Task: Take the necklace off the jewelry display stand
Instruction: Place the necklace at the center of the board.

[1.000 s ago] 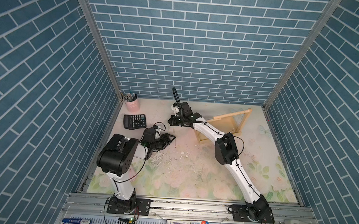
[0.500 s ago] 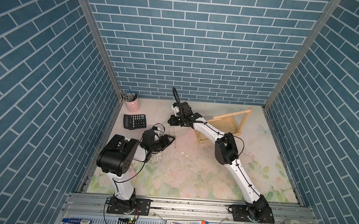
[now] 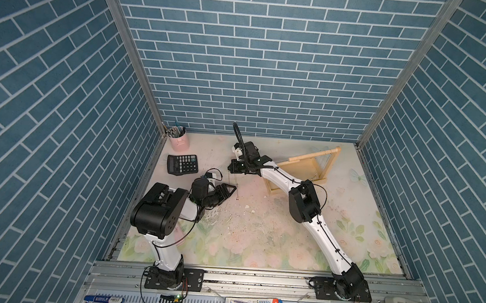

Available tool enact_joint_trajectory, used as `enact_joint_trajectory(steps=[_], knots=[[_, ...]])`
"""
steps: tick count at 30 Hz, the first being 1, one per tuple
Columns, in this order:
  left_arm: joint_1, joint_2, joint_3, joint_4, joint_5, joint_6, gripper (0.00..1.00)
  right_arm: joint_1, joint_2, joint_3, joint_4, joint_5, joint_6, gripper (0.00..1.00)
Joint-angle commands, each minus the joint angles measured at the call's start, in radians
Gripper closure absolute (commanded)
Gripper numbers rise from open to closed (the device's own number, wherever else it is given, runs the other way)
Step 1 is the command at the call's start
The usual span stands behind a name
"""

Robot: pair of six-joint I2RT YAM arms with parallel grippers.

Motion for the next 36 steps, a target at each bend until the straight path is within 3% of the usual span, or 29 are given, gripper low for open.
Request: enact_joint_trajectory(steps=[1, 27, 36], knots=[[0.006, 0.007, -0.037, -0.080, -0.023, -0.006, 0.35, -0.005, 0.029, 0.027, 0.026, 0.015, 0.024, 1.00], [0.015, 0.019, -0.074, -0.068, -0.029, -0.007, 0.35, -0.016, 0.101, 0.087, 0.063, 0.017, 0.056, 1.00], [0.018, 0.023, -0.082, -0.064, -0.028, -0.006, 0.35, -0.017, 0.086, 0.087, 0.049, 0.012, 0.053, 0.93]])
